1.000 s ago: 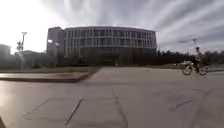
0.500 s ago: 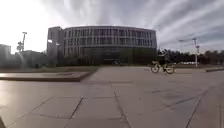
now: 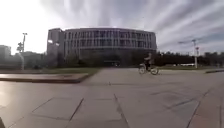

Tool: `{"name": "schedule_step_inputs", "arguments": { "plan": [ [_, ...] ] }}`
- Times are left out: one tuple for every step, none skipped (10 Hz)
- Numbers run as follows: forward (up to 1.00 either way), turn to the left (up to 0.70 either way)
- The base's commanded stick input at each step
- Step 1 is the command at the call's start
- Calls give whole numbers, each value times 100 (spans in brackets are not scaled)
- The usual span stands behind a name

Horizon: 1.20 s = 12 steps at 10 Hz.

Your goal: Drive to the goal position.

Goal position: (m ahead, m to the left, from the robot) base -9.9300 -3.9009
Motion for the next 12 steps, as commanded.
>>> {"name": "schedule_step_inputs", "arguments": {
  "plan": [
    [85,0],
    [85,0],
    [85,0],
    [85,0],
    [85,0],
    [85,0],
    [85,0],
    [85,19],
    [85,34],
    [85,17],
    [85,0],
    [85,0]
  ]
}}
